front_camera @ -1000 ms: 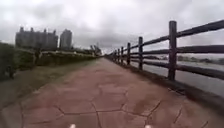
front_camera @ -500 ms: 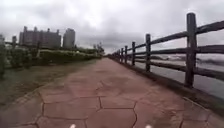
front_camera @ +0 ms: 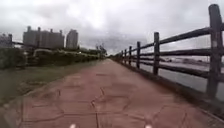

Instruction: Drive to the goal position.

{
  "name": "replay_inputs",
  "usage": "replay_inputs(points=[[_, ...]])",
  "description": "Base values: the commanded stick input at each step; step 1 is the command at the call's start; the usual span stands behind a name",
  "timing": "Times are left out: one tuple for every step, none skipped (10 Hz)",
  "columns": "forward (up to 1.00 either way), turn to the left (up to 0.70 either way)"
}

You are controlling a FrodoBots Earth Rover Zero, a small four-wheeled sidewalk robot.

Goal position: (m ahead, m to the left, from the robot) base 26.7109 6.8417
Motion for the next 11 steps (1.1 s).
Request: replay_inputs(points=[[0.98, 0.00], [0.98, 0.00], [0.98, 0.00], [0.98, 0.00], [0.98, 0.00], [0.98, 0.00], [0.98, 0.00], [0.98, 0.00], [0.98, 0.00], [0.98, 0.00], [0.98, 0.00]])
